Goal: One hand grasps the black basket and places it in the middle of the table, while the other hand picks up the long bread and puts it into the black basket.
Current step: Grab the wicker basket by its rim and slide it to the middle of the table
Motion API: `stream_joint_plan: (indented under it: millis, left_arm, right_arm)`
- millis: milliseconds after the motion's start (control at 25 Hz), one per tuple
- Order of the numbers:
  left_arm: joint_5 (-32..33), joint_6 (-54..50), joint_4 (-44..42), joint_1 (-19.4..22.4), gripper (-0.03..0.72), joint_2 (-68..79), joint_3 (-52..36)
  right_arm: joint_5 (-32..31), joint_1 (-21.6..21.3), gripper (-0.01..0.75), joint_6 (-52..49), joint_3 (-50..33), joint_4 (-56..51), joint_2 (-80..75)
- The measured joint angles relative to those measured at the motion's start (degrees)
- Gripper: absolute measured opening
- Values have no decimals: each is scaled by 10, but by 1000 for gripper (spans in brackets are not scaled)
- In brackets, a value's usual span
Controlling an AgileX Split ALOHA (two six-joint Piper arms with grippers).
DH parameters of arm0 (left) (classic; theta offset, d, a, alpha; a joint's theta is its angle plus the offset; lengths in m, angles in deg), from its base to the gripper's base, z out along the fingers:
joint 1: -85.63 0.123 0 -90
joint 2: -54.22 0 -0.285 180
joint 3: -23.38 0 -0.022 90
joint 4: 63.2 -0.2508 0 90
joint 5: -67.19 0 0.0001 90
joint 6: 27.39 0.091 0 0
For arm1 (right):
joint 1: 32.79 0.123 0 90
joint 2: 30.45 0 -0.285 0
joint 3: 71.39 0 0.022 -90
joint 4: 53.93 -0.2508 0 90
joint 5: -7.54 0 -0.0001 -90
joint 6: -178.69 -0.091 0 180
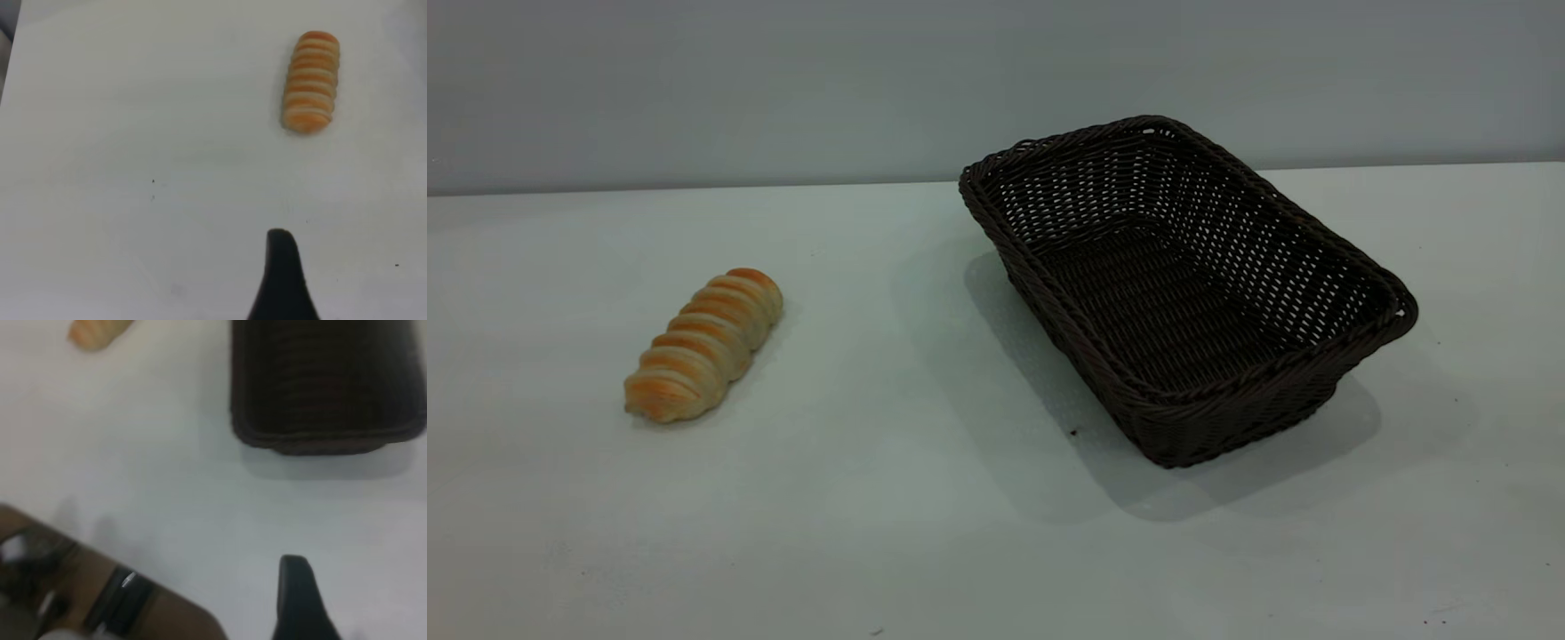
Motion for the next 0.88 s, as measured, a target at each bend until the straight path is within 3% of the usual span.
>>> stream_joint_plan:
  millis: [200,520,880]
  left_arm:
    - [-15,0,0,0,586,66,9]
    - [-33,0,0,0,586,83,9]
    - [-34,0,0,0,586,84,9]
  right_arm:
    - [27,16,487,56,25,-38,-165]
    - [164,150,487,14,63,-20,-378]
    - [222,157,487,-182,77,-48,-503]
